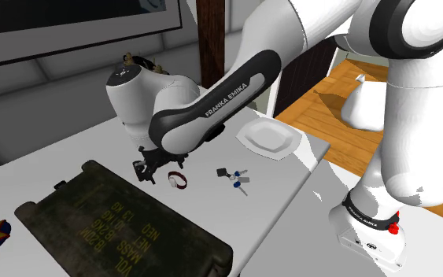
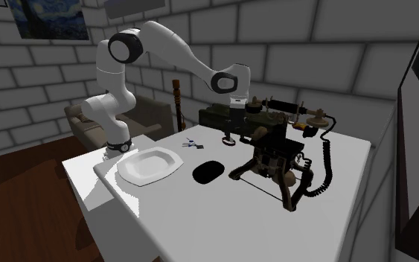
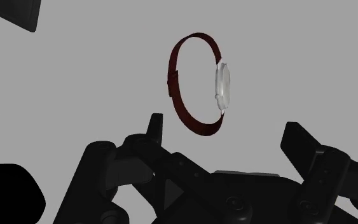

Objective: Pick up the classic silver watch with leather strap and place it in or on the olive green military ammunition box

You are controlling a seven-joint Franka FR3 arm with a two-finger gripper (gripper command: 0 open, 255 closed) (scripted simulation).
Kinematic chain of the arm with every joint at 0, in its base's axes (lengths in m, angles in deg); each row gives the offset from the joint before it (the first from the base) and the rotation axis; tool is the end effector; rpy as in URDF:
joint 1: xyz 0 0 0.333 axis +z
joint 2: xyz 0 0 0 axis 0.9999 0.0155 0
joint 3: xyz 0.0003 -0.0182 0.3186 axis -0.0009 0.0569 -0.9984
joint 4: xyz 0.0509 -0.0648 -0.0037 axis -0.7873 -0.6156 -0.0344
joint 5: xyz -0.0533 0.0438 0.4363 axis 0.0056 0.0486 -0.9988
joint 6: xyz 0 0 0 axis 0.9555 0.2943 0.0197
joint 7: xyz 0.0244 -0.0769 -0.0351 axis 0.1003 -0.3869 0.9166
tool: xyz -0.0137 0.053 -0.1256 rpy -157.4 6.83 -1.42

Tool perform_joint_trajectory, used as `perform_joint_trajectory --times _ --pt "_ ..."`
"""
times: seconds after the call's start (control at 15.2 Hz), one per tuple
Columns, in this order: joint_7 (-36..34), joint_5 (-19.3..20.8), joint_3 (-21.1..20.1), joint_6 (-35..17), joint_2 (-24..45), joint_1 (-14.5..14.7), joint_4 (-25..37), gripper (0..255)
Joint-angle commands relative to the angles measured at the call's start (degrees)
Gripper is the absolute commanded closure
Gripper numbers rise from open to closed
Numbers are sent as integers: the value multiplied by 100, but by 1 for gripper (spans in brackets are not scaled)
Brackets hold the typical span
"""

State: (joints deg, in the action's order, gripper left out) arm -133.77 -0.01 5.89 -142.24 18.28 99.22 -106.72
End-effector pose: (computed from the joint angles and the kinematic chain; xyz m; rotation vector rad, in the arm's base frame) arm 0.5241 0.4113 0.2871 3.0186 -0.3354 0.0987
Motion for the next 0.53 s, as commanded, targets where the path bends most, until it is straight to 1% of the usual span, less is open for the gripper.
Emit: perform_joint_trajectory --times 0.0,0.07,0.13,0.46 --pt "0 1 0 -1 1 0 0 0" --pt "0 0 0 -1 0 0 0 0" --pt "0 0 0 -1 0 0 0 255" --pt "0 0 0 -1 0 0 0 255"
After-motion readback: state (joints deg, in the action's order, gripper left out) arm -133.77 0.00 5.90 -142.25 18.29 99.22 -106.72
